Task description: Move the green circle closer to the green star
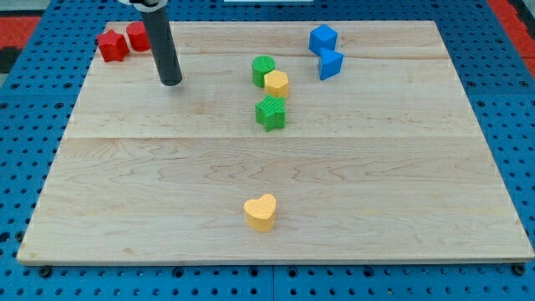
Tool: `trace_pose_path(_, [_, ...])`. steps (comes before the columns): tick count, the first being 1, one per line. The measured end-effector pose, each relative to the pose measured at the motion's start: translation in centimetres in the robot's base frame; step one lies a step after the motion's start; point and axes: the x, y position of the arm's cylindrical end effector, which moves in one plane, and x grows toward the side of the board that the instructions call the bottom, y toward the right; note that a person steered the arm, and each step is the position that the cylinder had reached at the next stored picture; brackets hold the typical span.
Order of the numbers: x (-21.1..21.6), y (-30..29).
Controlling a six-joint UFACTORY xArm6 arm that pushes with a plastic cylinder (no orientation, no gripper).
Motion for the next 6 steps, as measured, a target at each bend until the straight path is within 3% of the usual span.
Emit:
trace_pose_path(2, [0.2,-0.7])
trace_pose_path(3, [-1.3,3.3])
trace_pose_path(4, [-4.0,12.9])
trace_pose_path(6, [-4.3,20.6])
